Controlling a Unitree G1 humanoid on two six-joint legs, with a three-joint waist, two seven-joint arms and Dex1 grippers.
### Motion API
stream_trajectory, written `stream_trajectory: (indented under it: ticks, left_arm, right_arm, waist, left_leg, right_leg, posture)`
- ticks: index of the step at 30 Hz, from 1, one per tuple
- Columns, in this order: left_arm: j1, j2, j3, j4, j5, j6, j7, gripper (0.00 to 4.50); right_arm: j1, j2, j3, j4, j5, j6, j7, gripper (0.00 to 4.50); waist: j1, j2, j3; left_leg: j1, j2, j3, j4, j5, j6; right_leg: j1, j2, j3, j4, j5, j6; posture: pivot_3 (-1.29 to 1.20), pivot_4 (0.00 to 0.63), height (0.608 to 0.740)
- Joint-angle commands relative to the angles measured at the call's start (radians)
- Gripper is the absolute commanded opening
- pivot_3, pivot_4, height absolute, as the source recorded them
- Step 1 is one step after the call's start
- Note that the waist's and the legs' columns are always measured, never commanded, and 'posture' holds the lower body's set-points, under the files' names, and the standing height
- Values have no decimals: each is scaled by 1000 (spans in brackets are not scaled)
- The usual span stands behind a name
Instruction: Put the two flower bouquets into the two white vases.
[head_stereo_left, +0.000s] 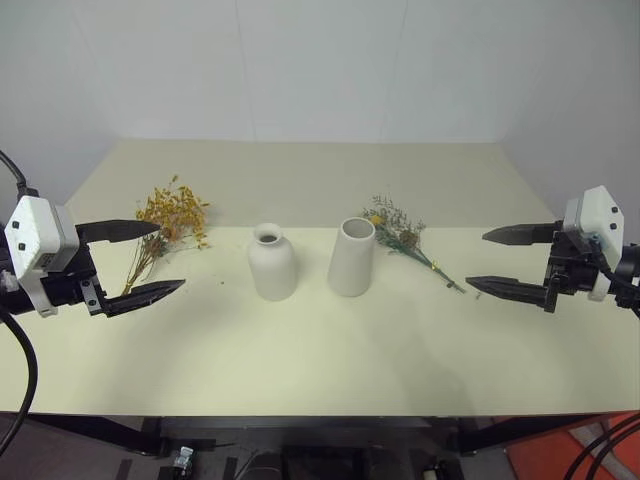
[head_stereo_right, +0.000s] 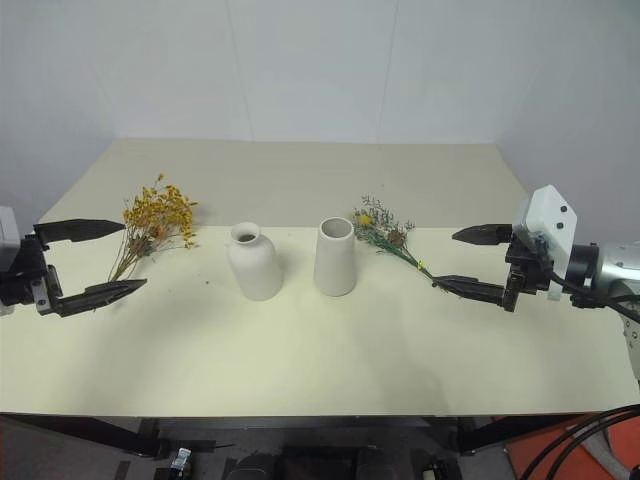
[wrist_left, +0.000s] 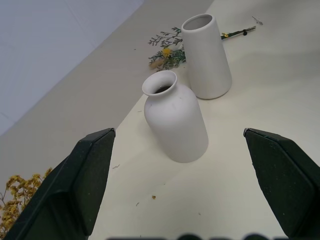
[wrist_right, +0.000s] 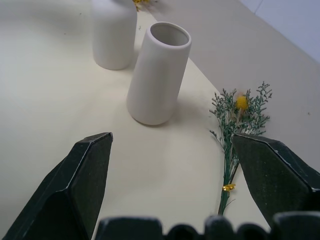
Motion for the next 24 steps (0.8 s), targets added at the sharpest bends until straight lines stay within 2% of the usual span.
stream_trajectory:
  ticks: [1, 16, 22, 24]
  left_arm:
    - [-21, 10, 9, -9, -12, -12, 8, 4500]
    - [-23, 2, -3, -12, -19, -13, 13, 4500]
    - [-61, 1, -39, -3, -22, -21, 11, 4500]
    - [-76, 0, -55, 5, -19, -27, 9, 4500]
  right_arm:
    - [1, -17, -41, -30, 7, -17, -8, 4461]
    - [-18, -3, -8, -28, -3, -16, -31, 4461]
    - [-127, 36, 110, 15, -59, 25, -110, 4461]
    - [-212, 64, 193, 61, -127, 106, -197, 4461]
  waist:
    - [0, 0, 0]
    - [0, 0, 0]
    - [-3, 0, 0]
    - [-3, 0, 0]
  left_leg:
    - [0, 0, 0, 0, 0, 0]
    - [0, 0, 0, 0, 0, 0]
    - [0, 0, 0, 0, 0, 0]
    - [1, 0, 0, 0, 0, 0]
  right_leg:
    - [0, 0, 0, 0, 0, 0]
    - [0, 0, 0, 0, 0, 0]
    - [0, 0, 0, 0, 0, 0]
    - [0, 0, 0, 0, 0, 0]
  posture:
    - [0, 150, 740]
    - [0, 150, 740]
    - [0, 150, 740]
    - [0, 150, 740]
